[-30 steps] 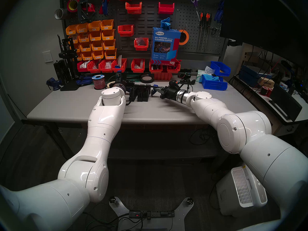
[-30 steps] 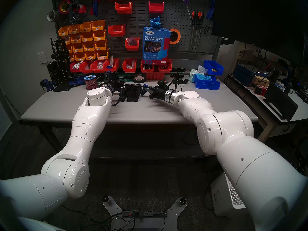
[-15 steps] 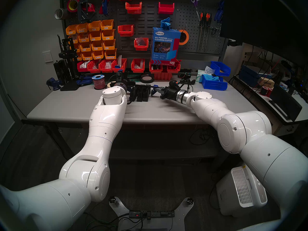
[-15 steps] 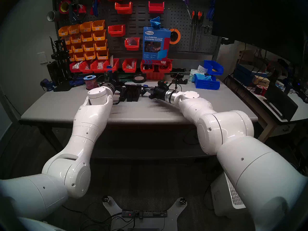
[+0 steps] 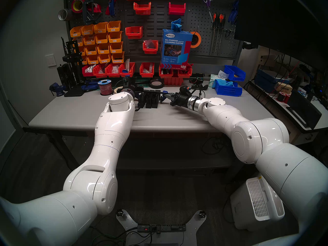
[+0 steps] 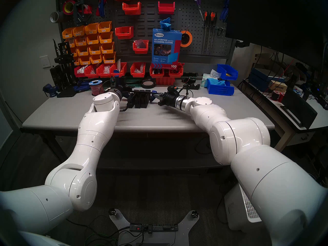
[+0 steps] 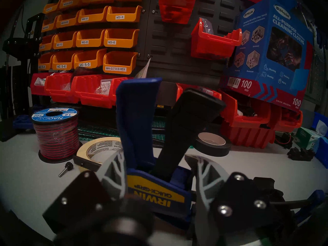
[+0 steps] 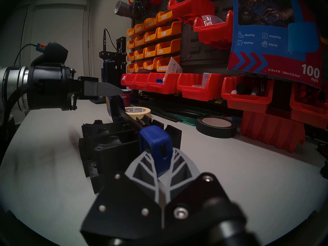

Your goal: Clamp the two 3D printed pieces together with the clamp

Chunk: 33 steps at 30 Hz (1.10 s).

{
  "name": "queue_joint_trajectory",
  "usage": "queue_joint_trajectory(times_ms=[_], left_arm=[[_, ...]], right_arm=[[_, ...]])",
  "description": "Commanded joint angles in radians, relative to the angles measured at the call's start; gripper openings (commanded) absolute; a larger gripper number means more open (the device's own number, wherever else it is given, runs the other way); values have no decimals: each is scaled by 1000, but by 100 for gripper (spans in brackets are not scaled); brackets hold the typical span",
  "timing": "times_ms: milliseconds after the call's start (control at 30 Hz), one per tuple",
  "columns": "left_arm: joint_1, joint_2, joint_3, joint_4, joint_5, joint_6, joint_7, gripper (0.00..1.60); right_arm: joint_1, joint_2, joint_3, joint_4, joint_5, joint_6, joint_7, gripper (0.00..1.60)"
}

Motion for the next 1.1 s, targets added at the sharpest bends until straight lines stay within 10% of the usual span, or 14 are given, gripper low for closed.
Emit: queue_joint_trajectory(times_ms=[0, 1067], left_arm=[[-64, -2, -13, -34, -11, -17, -3, 0], [-80, -65, -50, -5, -65, -17, 8, 0]], right_arm=[[39, -8, 1, -28, 1, -5, -2, 0], [35, -6, 2, -25, 0, -8, -5, 0]])
